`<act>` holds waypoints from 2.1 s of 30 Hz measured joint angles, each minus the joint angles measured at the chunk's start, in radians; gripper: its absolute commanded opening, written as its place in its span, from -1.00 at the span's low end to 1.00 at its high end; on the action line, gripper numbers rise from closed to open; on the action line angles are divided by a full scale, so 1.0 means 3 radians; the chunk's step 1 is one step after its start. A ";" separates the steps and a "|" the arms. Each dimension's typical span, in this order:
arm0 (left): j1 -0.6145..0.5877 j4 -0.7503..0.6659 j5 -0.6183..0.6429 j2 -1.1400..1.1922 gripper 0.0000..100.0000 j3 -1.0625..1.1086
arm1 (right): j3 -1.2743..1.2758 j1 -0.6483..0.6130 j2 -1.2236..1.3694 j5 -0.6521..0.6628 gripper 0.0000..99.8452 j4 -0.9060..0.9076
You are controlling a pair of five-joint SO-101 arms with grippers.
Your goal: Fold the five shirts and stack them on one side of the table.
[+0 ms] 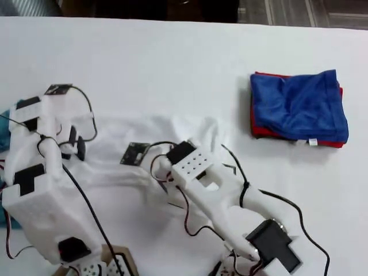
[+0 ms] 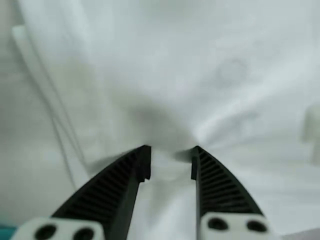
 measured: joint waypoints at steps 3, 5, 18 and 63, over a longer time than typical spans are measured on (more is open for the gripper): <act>0.0000 0.0000 0.0000 0.0000 -0.72 0.0000 | 0.0000 0.0000 0.0000 0.0000 -0.84 0.0010; 0.0000 0.0000 0.0000 0.0000 -0.72 0.0000 | 0.0000 0.0000 0.0000 0.0000 -0.71 0.0061; 0.0000 0.0000 0.0000 0.0000 -0.72 0.0000 | 0.0148 -0.0537 -0.0005 -0.0102 -0.65 0.0118; 0.0000 0.0000 0.0000 0.0000 -0.72 0.0000 | 0.0440 -0.0189 0.0522 -0.0363 -0.96 -0.0675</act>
